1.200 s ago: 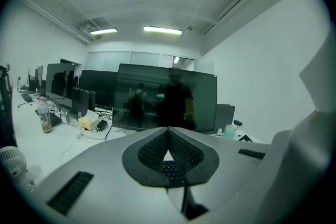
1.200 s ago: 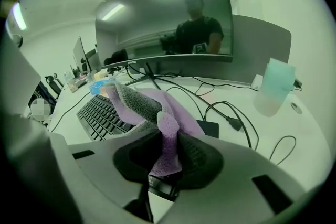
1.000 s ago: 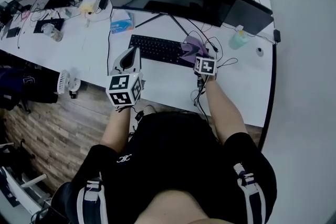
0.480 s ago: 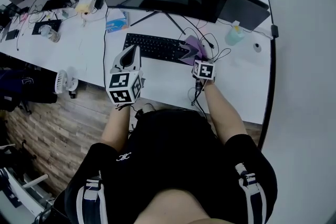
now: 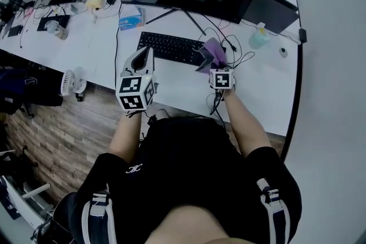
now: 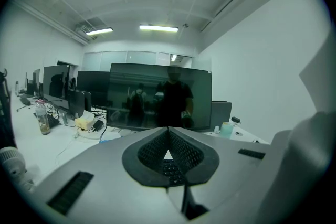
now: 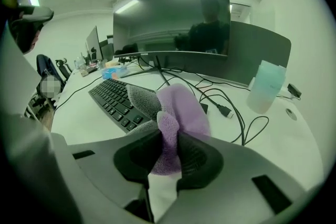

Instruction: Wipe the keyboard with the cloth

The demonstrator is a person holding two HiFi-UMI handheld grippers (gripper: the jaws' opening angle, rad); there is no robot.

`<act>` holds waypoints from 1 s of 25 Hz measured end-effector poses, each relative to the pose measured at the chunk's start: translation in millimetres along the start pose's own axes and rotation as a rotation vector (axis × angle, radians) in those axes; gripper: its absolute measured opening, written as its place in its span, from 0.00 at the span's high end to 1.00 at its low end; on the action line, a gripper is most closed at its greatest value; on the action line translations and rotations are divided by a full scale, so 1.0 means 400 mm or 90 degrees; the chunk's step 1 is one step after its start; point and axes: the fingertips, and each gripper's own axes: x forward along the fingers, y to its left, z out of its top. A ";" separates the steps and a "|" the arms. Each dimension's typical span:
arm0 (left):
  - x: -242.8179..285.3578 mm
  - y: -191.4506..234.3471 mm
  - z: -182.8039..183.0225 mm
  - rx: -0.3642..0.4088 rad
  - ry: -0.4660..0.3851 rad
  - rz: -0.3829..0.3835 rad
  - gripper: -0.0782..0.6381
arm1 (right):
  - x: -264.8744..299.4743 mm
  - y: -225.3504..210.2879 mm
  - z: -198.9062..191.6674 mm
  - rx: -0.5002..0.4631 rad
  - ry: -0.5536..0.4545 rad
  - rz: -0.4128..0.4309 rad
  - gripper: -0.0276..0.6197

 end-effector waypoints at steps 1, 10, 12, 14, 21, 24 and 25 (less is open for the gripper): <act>-0.004 0.006 -0.001 -0.001 0.000 0.002 0.87 | -0.001 0.008 0.003 0.001 0.003 0.006 0.79; -0.051 0.082 -0.002 -0.007 -0.005 0.033 0.87 | 0.030 0.163 0.042 -0.013 0.005 0.089 0.79; -0.067 0.111 -0.005 -0.011 -0.006 0.046 0.87 | 0.036 0.182 0.058 -0.015 0.009 0.092 0.79; -0.083 0.143 -0.007 -0.015 -0.006 0.062 0.87 | 0.047 0.199 0.074 -0.020 0.010 0.096 0.79; -0.131 0.259 -0.016 -0.027 -0.007 0.106 0.87 | 0.095 0.300 0.119 -0.029 0.015 0.120 0.79; -0.149 0.301 -0.018 -0.028 -0.007 0.121 0.87 | 0.115 0.357 0.140 -0.044 0.016 0.136 0.79; -0.155 0.314 -0.019 -0.029 -0.006 0.125 0.87 | 0.122 0.375 0.146 -0.049 0.015 0.140 0.79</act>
